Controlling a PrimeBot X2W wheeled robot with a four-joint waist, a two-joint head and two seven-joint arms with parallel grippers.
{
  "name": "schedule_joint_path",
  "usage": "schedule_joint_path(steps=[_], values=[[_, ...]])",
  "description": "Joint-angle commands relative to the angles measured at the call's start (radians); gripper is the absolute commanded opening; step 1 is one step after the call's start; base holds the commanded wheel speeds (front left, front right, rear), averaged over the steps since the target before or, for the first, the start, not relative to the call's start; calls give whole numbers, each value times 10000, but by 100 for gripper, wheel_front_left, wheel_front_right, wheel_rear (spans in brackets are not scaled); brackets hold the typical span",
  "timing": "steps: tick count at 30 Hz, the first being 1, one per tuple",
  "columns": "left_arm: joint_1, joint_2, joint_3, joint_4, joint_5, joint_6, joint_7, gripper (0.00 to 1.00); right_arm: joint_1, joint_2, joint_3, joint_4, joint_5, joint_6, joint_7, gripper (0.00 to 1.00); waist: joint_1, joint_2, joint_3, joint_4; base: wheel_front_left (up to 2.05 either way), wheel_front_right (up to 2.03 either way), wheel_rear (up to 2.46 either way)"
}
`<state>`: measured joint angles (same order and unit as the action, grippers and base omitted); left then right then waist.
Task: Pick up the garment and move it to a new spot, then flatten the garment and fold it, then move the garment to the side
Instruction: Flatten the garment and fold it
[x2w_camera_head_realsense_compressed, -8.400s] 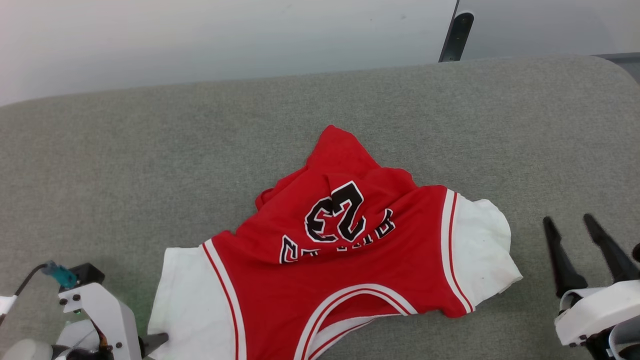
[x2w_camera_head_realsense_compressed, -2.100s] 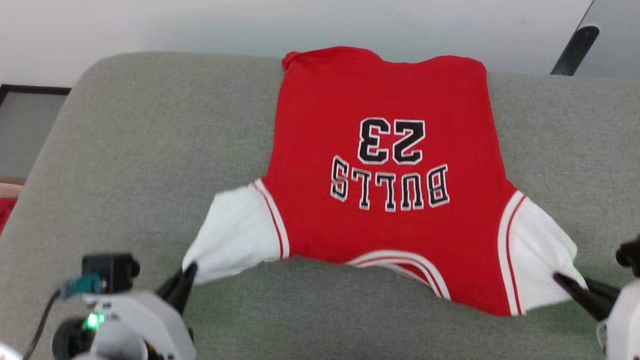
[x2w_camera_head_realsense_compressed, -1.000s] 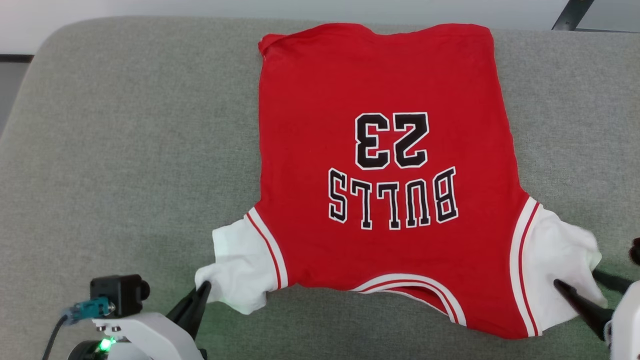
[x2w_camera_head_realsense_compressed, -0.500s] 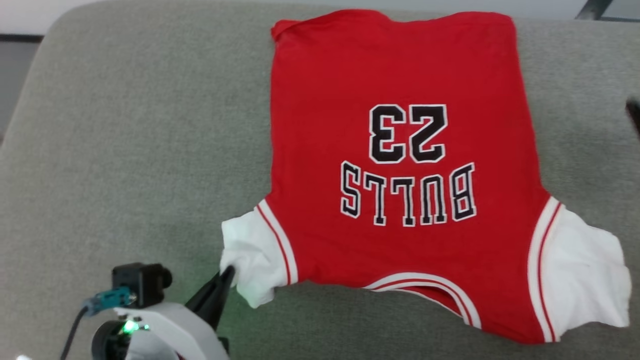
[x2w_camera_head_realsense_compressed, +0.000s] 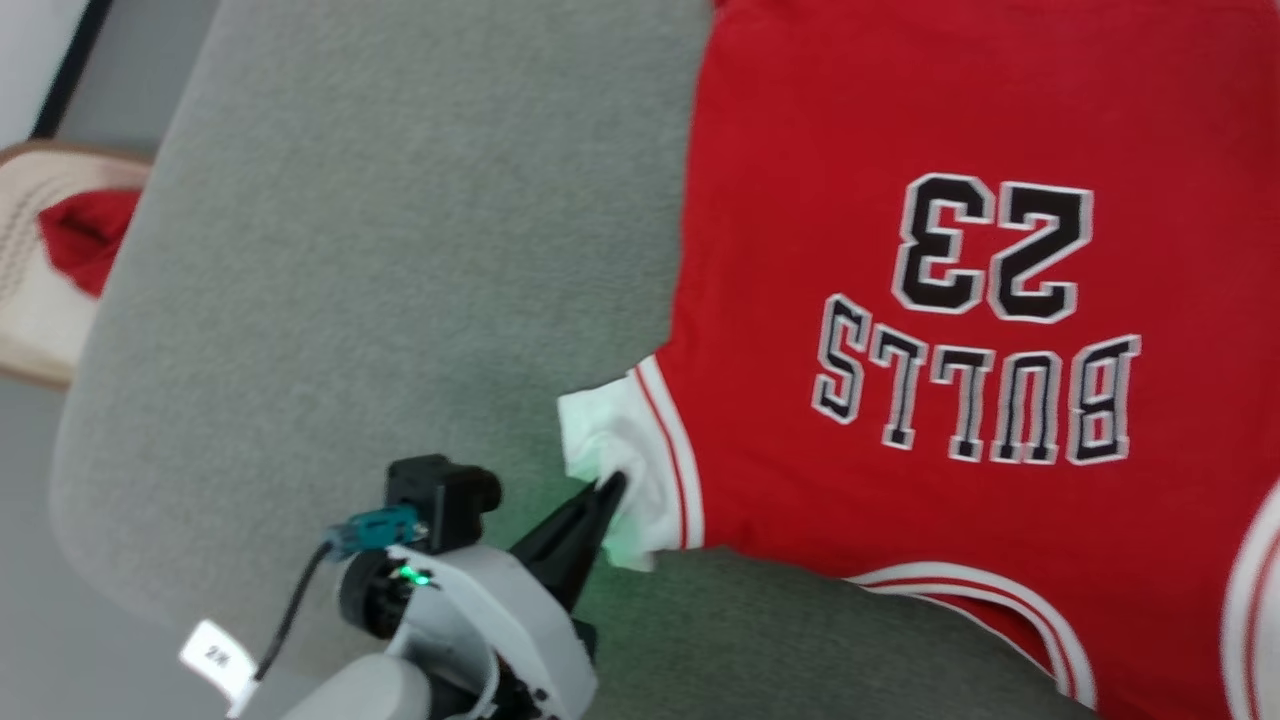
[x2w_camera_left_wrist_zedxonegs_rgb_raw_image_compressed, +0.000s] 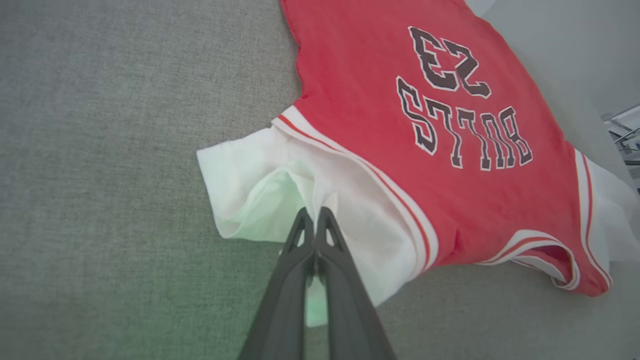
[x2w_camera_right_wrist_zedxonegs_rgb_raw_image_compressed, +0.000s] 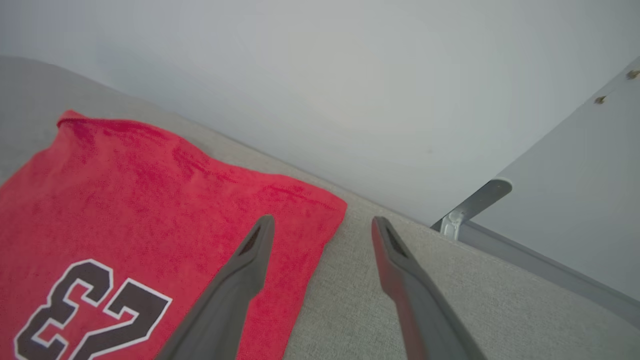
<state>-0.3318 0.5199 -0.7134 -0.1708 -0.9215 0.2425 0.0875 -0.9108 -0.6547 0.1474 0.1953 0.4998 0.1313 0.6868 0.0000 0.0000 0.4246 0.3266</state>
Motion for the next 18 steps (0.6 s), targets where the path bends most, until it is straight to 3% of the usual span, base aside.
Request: schedule_joint_path(steps=[1,8,15,18], values=[[-273,-231,-147,173,117,-200,-30,0,-587,-217,270,709,28,-11,342,100,0,0,778,1036,0,0,0],[-759,-922,-603,935,148,-825,-156,0,-2226,-489,919,3300,-215,-11,1781,100,0,0,1230,1890,0,0,0],[-1010,-1418,-836,1493,30,-1281,-287,0,-3046,-589,791,5133,-1227,-11,3242,100,0,0,1651,2426,0,0,0],[-1076,-1582,-906,1664,-16,-1443,-337,0,-3221,-435,296,5821,-1754,-11,3644,100,0,0,1812,2564,0,0,0]])
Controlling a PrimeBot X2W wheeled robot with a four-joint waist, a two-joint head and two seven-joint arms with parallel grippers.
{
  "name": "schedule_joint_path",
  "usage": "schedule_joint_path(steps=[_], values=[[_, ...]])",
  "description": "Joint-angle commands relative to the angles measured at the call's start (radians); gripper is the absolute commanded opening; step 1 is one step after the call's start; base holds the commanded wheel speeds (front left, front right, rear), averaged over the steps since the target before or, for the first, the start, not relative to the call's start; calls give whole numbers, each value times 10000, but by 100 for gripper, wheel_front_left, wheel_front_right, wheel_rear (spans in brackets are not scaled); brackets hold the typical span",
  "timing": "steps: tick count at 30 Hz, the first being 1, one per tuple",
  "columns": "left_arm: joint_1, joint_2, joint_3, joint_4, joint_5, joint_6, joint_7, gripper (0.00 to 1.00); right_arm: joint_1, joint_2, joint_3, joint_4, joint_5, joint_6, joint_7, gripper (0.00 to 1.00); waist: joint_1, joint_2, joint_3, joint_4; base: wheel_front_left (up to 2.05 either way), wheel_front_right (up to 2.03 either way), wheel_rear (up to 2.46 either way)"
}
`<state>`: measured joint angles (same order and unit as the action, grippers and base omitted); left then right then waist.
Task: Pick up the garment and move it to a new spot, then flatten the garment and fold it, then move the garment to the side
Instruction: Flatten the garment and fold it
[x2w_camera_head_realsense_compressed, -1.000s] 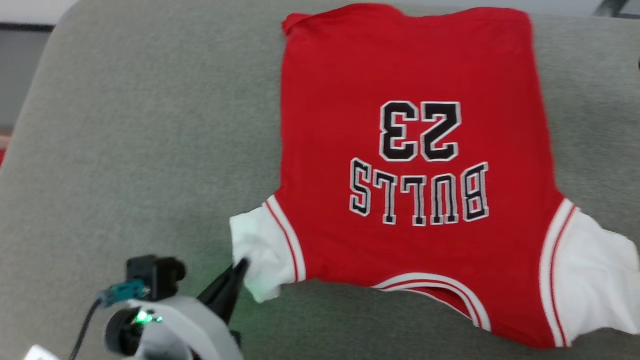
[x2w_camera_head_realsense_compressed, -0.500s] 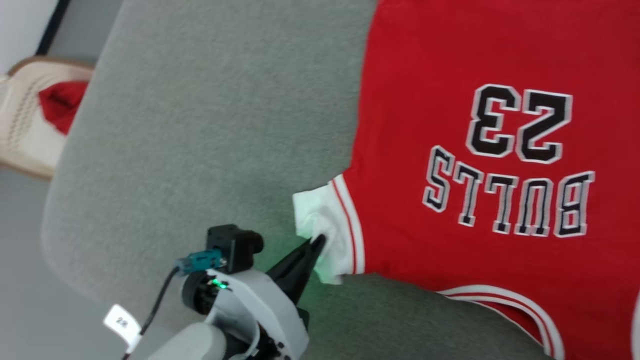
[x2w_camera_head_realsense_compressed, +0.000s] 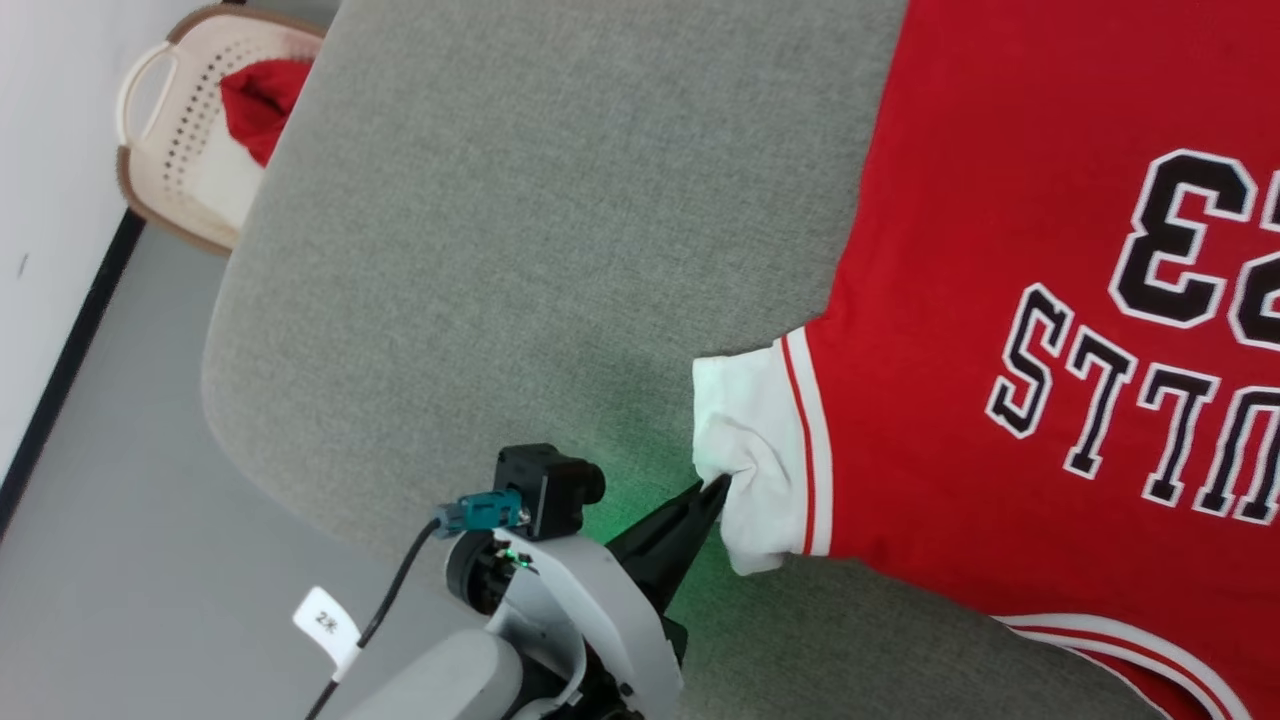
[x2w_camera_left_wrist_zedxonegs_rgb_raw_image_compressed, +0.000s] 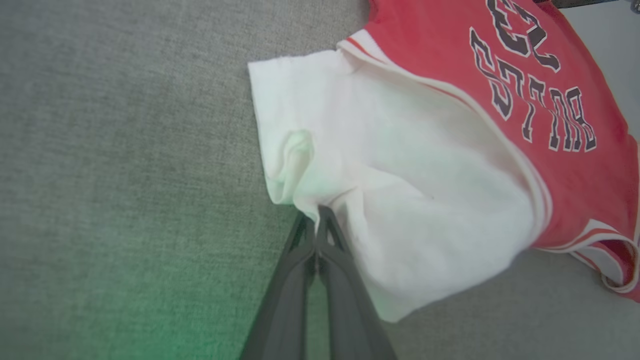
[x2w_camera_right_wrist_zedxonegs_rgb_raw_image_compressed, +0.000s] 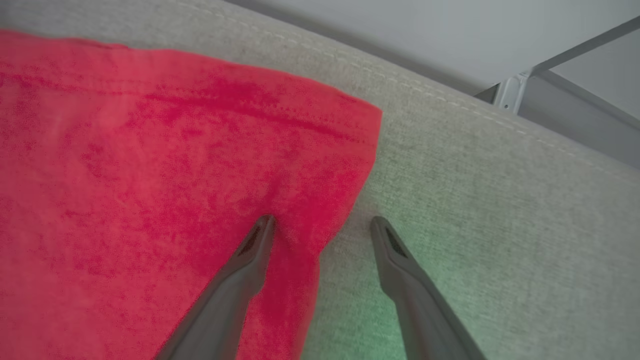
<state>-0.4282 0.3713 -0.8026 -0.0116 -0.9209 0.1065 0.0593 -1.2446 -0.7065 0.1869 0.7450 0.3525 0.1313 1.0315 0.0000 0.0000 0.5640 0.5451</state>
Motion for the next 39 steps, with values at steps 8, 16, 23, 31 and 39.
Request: schedule_joint_path(steps=[8,16,23,31,39], values=[[-98,-267,-87,412,-115,-247,-189,0,107,761,-1105,1544,-1571,-11,1501,100,0,0,575,394,0,0,0],[-152,-297,-91,603,-146,-325,-252,0,79,1206,-2466,1327,-2867,-8,2087,0,0,0,550,387,0,0,0],[-316,-173,46,811,-192,-341,-247,0,364,1770,-3120,597,-3162,-5,1782,0,0,0,229,75,0,0,0],[-261,213,344,859,-262,-158,-304,0,642,2111,-2612,-439,-1984,-3,1683,0,0,0,-481,-865,0,0,0],[130,714,627,535,-331,282,-240,0,1841,1507,-1270,-2358,107,-5,1767,0,0,0,-1291,-1972,0,0,0]])
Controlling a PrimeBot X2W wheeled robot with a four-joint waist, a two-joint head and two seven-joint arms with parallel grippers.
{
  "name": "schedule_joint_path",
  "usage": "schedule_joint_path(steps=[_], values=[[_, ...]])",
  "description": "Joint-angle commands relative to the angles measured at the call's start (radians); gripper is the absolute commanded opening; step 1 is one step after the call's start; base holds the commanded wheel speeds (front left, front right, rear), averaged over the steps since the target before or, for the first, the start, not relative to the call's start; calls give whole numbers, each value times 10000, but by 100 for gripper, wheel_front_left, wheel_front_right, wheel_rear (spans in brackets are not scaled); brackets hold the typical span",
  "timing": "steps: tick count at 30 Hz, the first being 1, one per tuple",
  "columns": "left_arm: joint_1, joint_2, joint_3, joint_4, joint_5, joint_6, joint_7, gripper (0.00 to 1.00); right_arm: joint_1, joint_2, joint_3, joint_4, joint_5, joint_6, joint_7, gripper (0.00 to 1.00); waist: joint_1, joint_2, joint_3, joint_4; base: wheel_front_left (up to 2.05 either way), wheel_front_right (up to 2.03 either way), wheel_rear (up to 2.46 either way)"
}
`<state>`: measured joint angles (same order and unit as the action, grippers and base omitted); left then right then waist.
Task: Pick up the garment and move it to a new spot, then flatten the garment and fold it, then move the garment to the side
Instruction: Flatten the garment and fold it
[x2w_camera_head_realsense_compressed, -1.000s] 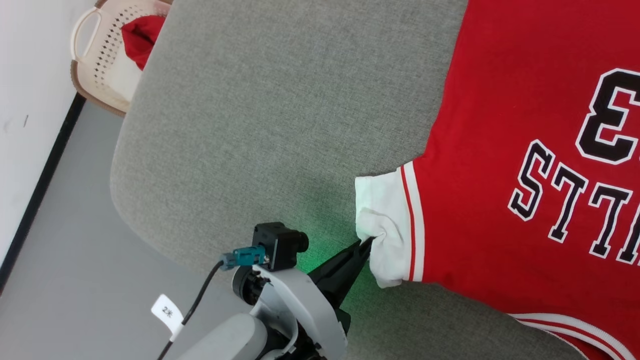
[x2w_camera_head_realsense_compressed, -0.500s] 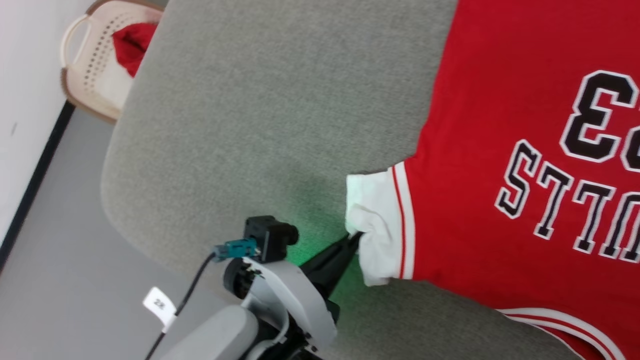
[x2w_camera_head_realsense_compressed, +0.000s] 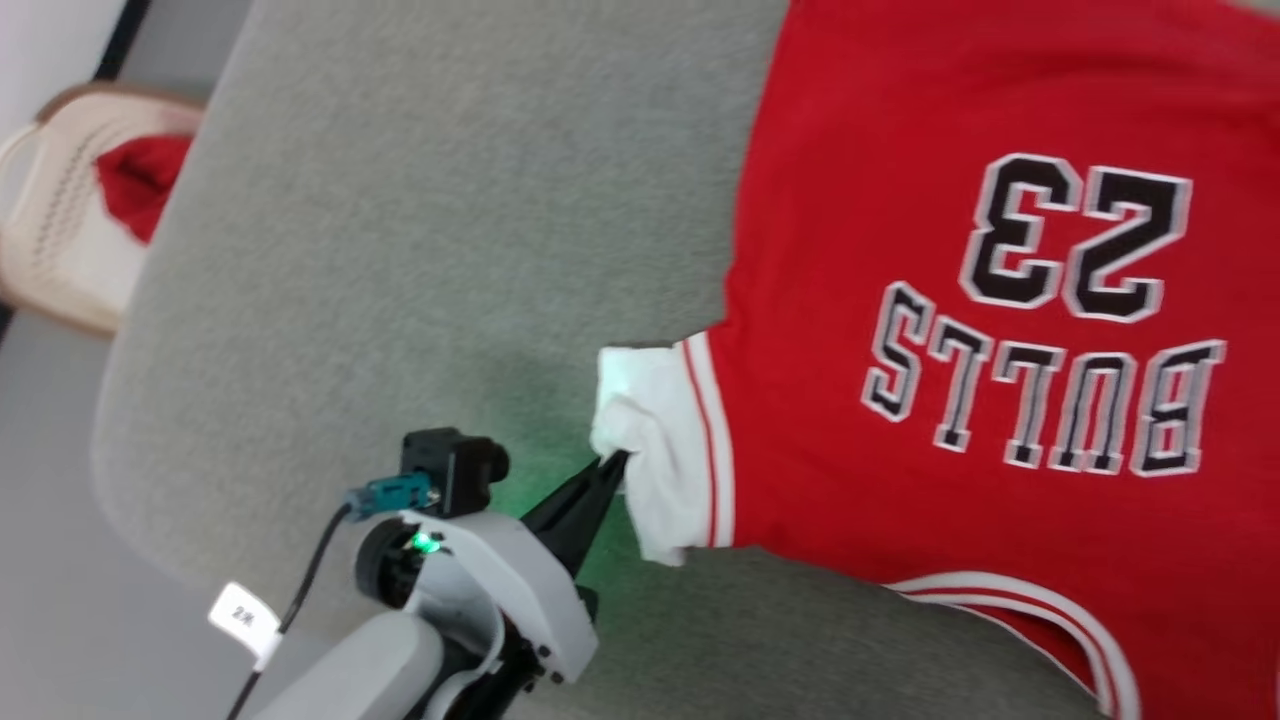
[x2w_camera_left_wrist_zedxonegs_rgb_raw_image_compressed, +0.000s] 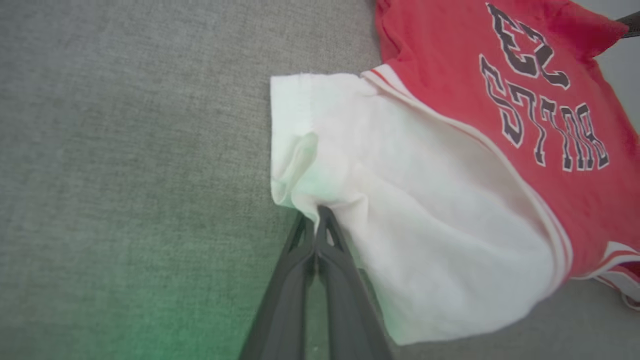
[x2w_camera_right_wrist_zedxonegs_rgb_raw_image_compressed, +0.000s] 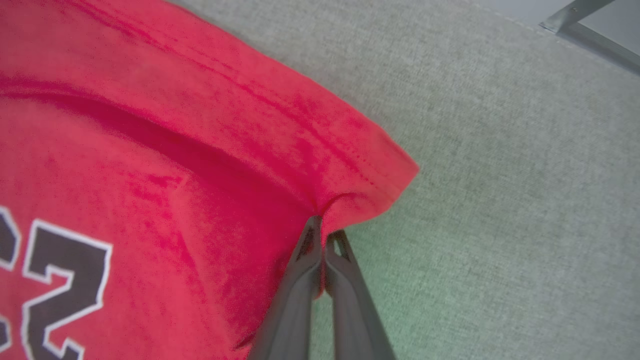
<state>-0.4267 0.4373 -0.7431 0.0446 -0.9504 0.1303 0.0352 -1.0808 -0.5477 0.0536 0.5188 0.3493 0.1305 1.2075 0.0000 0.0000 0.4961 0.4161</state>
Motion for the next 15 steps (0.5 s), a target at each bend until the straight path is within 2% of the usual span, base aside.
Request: schedule_joint_path(steps=[1,8,12,15], values=[[175,141,88,-92,-56,135,17,0,503,-150,208,-401,496,3,21,0,0,0,-709,-835,0,0,0],[572,681,385,-500,-202,534,96,0,2980,-788,241,-2648,2327,3,-278,0,0,0,-1238,-1621,0,0,0],[829,963,521,-761,-261,745,136,0,4673,-768,-234,-3982,2961,3,-292,0,0,0,-1476,-1989,0,0,0],[996,1141,603,-965,-306,904,185,0,5955,-504,-746,-4914,3205,3,-333,0,0,0,-1606,-2217,0,0,0]])
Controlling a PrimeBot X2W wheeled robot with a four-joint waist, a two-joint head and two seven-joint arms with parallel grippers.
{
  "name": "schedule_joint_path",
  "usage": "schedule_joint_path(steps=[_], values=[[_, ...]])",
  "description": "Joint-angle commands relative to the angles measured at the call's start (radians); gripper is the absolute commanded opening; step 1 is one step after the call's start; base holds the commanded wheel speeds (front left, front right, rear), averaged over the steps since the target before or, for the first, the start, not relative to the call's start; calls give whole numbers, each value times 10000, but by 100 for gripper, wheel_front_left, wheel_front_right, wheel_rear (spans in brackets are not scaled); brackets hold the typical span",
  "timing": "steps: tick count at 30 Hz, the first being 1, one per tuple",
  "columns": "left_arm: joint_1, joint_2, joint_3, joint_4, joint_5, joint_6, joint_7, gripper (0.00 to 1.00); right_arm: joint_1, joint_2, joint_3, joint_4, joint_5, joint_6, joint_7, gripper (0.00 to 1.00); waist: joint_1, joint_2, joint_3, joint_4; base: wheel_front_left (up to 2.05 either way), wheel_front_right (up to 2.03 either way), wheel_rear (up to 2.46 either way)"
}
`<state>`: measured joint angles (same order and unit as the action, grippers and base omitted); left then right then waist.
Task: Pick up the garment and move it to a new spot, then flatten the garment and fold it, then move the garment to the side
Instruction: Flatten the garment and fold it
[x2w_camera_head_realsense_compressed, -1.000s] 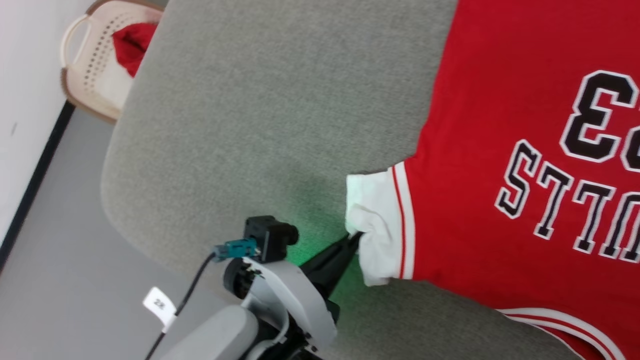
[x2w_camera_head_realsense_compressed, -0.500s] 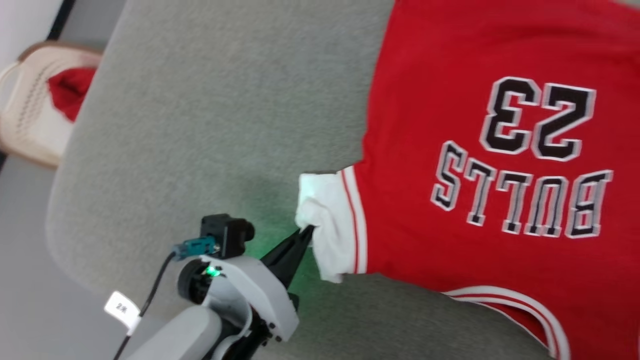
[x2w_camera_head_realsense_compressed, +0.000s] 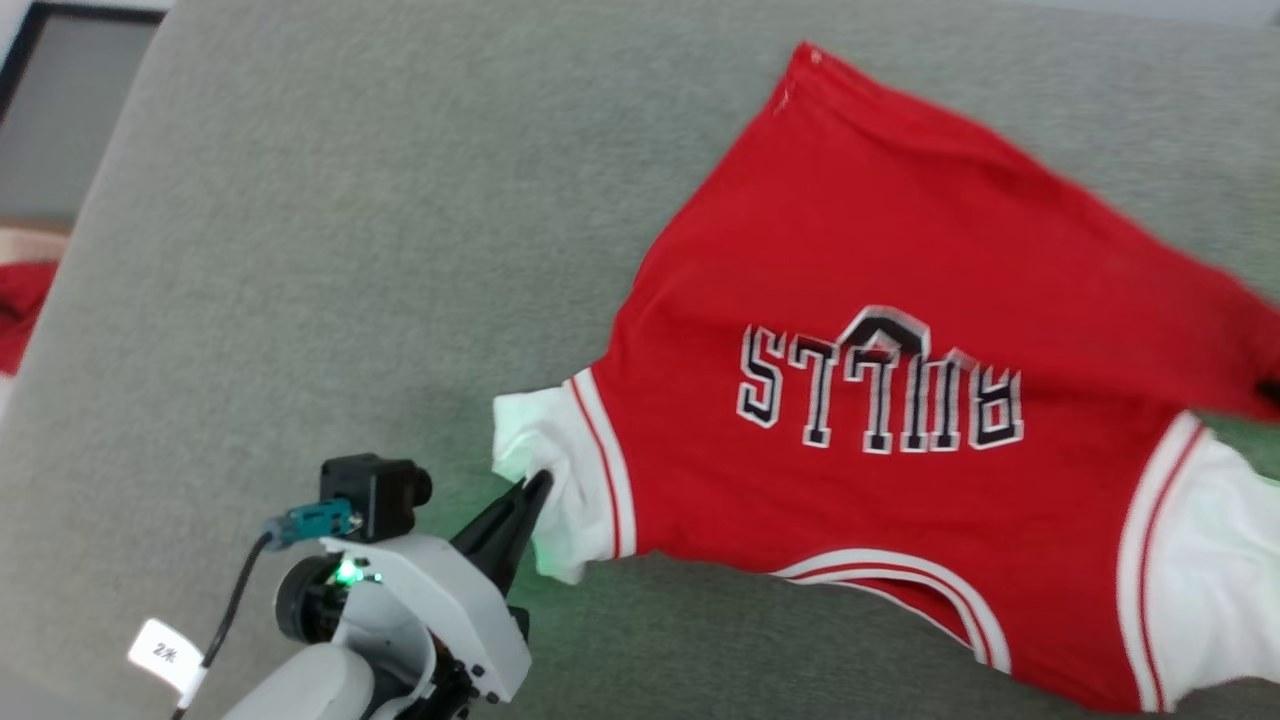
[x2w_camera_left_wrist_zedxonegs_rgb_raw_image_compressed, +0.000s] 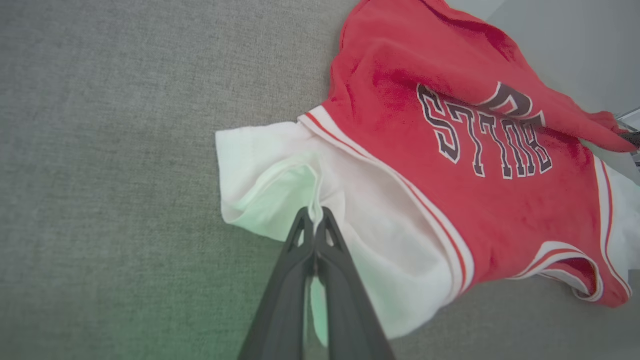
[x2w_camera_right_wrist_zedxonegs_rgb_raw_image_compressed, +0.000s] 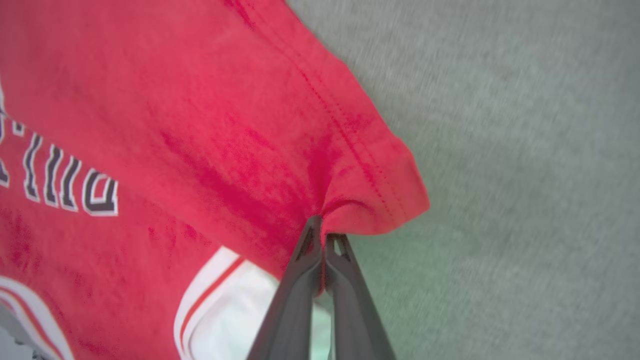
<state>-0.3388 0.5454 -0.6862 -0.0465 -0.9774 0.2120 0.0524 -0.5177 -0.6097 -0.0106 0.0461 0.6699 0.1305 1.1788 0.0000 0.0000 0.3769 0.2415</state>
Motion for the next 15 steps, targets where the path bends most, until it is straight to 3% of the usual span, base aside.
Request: schedule_joint_path(steps=[1,7,15], values=[[166,128,53,-125,-53,101,35,0,723,164,-315,-460,-10,3,-96,0,0,0,-444,-543,0,0,0],[372,364,161,-477,-106,316,103,0,2886,1156,-1422,-1802,-348,3,-466,0,0,0,-546,-861,0,0,0],[413,482,199,-742,-149,446,205,0,4065,2242,-1730,-1951,-769,3,-1239,0,0,0,-541,-1113,0,0,0]])
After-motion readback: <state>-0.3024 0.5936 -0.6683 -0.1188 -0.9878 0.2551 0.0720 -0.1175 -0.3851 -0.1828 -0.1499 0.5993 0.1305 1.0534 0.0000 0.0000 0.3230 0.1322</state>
